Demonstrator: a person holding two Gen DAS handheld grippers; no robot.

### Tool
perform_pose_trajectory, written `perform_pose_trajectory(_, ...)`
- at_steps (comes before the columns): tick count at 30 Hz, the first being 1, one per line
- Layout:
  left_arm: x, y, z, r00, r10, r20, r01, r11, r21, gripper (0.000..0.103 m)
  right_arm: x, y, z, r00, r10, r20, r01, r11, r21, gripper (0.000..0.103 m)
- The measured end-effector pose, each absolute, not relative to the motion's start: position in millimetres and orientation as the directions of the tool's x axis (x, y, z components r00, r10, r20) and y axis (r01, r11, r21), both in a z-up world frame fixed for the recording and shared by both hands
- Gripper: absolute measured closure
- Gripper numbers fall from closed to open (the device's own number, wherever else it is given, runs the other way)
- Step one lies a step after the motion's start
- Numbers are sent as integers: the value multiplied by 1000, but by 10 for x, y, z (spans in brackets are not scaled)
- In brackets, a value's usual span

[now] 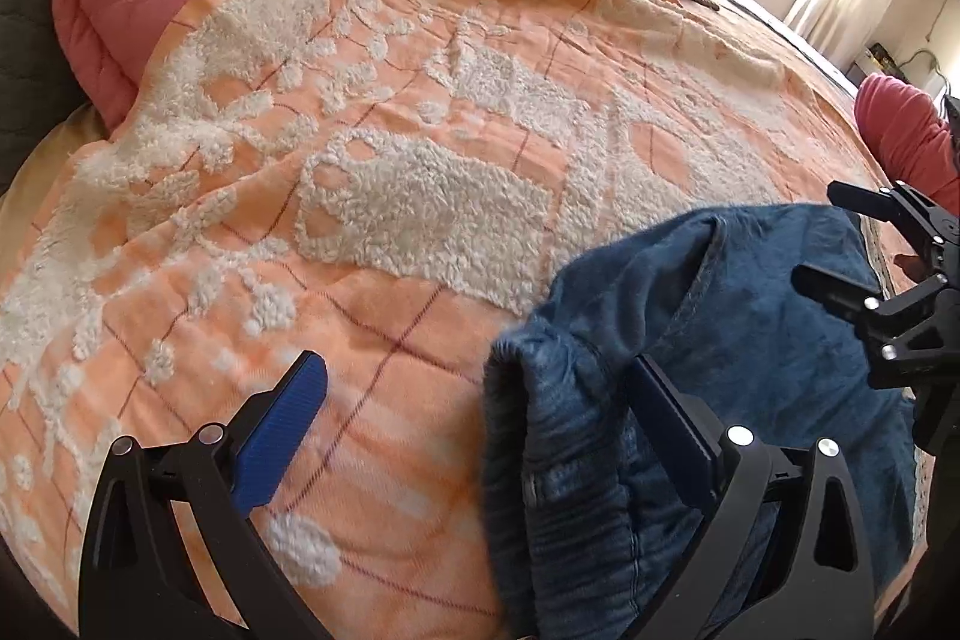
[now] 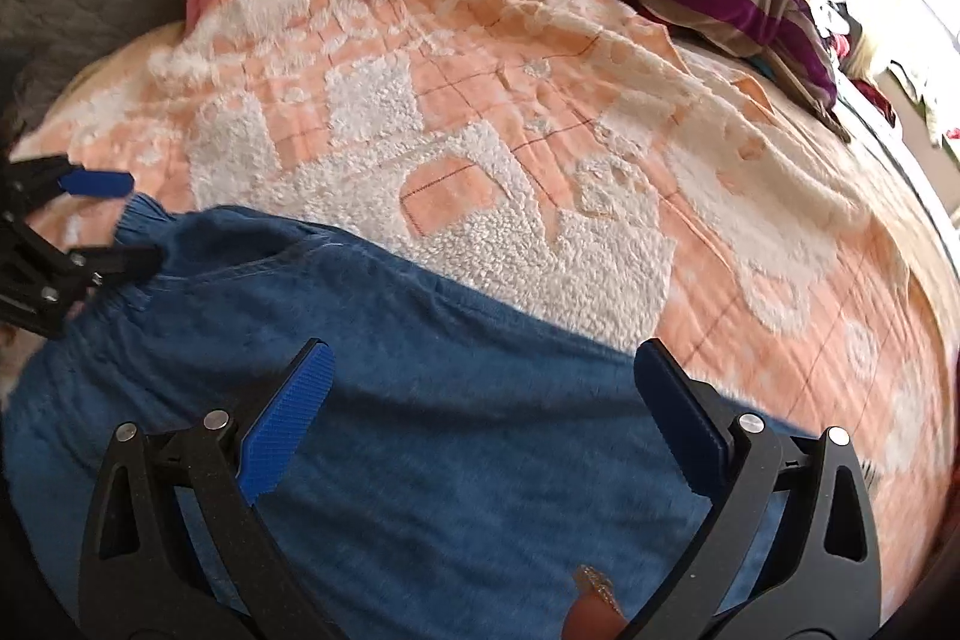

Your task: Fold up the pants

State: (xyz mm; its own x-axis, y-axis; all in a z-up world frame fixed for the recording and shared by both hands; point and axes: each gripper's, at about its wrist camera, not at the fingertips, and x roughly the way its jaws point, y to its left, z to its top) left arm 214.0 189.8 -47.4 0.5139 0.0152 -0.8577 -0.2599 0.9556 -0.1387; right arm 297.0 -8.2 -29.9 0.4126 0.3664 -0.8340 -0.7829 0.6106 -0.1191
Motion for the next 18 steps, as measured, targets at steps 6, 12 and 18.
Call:
perform_pose_trajectory(6,2235,1856,-501,528,-27,-849,-203,967,-157,56,3096,-5,-400,406,343,-847,-797,586,-144,8)
perform_pose_trajectory(12,2152,1703,-436,573,-2,-820,-154,982,-110,73,3110,82,-492,393,336,-856,-828,534,-171,8)
perform_pose_trajectory(18,1947,1656,-269,644,19,-765,-155,982,-106,75,3023,214,-550,376,344,-860,-867,457,-196,8)
